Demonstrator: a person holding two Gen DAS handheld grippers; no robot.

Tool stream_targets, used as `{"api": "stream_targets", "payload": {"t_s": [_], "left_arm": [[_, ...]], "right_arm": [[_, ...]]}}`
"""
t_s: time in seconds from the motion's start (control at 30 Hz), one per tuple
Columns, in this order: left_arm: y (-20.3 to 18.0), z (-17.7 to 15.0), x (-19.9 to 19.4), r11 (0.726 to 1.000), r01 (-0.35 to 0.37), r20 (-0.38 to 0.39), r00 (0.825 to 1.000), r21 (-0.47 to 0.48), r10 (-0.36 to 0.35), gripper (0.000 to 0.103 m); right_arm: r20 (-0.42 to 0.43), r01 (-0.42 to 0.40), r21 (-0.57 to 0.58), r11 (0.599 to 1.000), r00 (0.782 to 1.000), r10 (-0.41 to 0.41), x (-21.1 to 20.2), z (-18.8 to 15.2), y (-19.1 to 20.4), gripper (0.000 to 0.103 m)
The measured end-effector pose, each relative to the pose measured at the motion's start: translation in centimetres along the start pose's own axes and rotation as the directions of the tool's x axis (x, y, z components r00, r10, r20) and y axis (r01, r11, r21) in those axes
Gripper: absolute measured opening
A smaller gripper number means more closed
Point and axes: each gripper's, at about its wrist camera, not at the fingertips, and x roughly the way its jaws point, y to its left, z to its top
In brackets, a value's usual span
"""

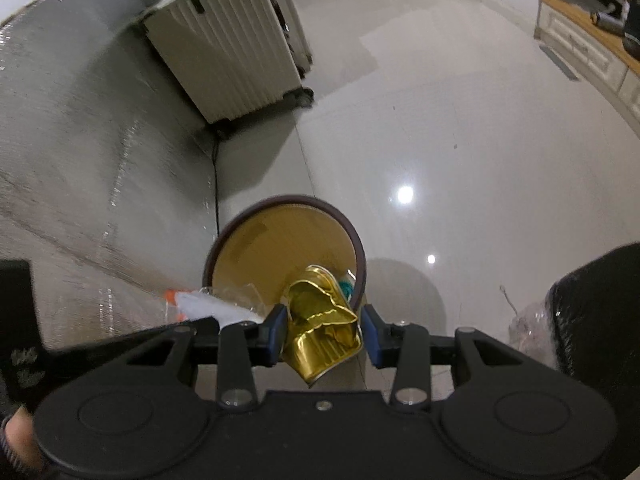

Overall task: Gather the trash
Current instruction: 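Open both tools to drop the bag and foil into the wastebasket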

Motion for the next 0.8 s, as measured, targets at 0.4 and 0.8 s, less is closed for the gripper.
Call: {"api": "stream_targets", "payload": {"t_s": [0.4, 0.8], "left_arm": [[0.8, 2.1, 7.0, 0.999, 0.048, 0.023, 0.999, 0.002, -0.048, 0.018], [1.9, 1.3, 10.5, 0.994, 0.104, -0.129, 0.986, 0.015, -0.101, 0.019]], "right_arm": [[-0.046, -0.020, 0.076, 0.997, 0.999, 0.023, 4.8, 0.6, -0.5, 0.041], [-0.105, -0.073, 0.098, 0.993, 0.991, 0.083, 11.8, 5.6, 2.2, 0.041]]}}
